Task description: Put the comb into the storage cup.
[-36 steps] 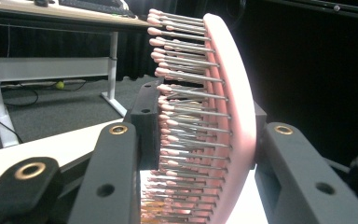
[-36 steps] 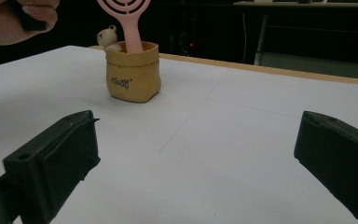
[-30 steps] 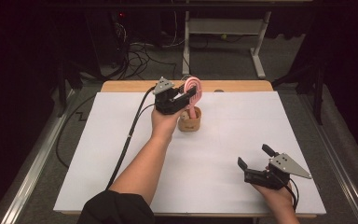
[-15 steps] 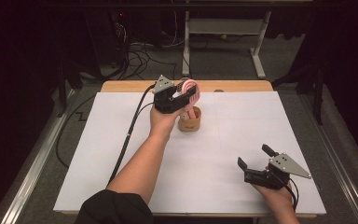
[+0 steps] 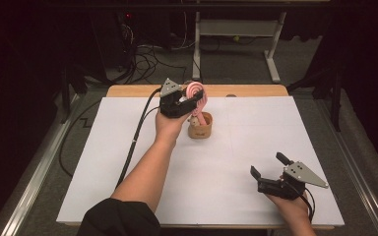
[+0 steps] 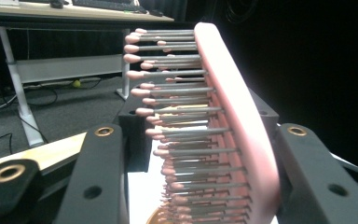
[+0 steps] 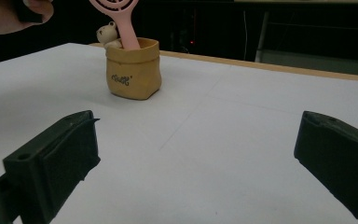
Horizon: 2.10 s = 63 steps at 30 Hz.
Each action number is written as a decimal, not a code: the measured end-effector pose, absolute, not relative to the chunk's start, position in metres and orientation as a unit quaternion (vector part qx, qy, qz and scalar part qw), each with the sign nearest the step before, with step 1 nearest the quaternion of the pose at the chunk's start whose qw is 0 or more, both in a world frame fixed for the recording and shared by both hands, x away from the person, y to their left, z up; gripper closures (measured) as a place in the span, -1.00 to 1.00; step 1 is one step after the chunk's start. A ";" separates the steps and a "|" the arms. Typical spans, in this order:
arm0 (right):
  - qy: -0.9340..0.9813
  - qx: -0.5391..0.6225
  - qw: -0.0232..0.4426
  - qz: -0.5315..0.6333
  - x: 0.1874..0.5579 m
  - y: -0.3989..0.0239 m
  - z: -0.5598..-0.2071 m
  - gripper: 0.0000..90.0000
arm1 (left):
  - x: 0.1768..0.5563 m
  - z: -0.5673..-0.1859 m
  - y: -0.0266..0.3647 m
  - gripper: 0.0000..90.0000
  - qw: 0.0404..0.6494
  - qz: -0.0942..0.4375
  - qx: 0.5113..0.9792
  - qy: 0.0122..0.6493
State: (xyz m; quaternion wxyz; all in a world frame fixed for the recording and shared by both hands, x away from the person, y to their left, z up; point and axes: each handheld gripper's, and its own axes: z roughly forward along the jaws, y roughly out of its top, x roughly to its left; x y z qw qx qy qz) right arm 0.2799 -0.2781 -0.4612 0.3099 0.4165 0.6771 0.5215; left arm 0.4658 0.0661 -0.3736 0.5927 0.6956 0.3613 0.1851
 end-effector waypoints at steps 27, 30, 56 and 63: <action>0.678 0.417 0.310 0.520 0.280 -0.278 -0.462 -0.99 | 0.469 -0.376 0.071 -0.18 0.574 0.179 0.704 0.379; 0.678 0.417 0.311 0.520 0.280 -0.279 -0.461 -0.99 | 0.469 -0.376 0.072 -0.22 0.569 0.179 0.707 0.380; 0.681 0.415 0.313 0.516 0.279 -0.277 -0.462 -0.99 | 0.469 -0.392 0.098 -0.46 0.566 0.175 0.697 0.405; 0.680 0.414 0.314 0.517 0.279 -0.277 -0.462 -0.99 | 0.469 -0.393 0.099 -0.50 0.566 0.173 0.696 0.407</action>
